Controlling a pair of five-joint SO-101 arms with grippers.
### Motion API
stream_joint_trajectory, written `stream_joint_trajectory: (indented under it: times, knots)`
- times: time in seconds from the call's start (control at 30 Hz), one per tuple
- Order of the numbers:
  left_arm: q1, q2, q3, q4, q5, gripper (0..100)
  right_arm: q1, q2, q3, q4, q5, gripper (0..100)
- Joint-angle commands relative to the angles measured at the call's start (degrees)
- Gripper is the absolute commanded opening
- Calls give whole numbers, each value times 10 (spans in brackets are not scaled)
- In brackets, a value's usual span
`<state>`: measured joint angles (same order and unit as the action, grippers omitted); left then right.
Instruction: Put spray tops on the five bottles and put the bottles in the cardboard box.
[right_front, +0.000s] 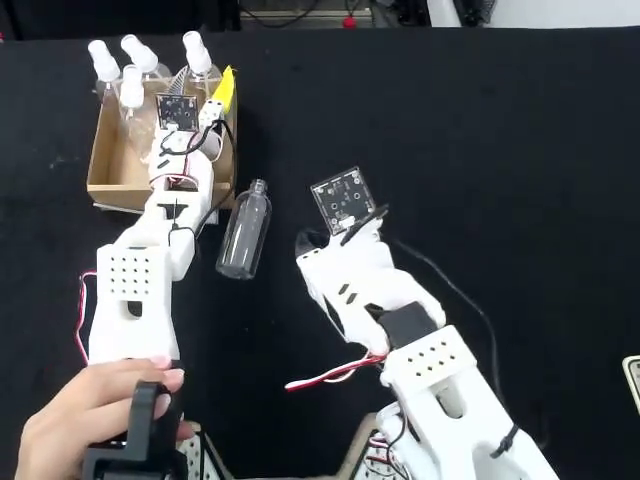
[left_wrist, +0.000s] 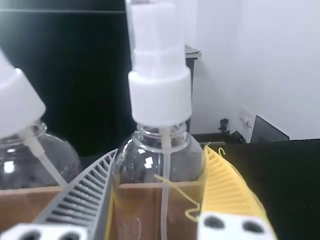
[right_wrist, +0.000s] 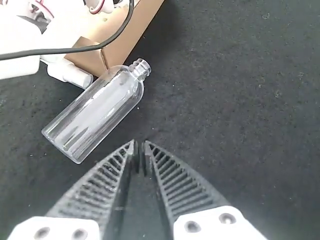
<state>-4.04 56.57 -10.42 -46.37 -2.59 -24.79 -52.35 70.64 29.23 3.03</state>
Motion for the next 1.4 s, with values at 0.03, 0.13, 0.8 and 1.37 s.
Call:
stream_joint_trajectory:
  times: [0.03, 0.13, 0.8, 1.37]
  knots:
    - [-1, -10, -29, 2, 6, 164, -7, -12, -6, -16, 2, 11]
    - [-1, -11, -29, 2, 4, 164, -7, -12, -6, -16, 3, 11]
    - [15, -12, -37, 67, 6, 293, -7, -12, -6, -16, 3, 11]
    - [12, -13, -36, 70, 1, 283, -7, -12, -7, -16, 4, 11]
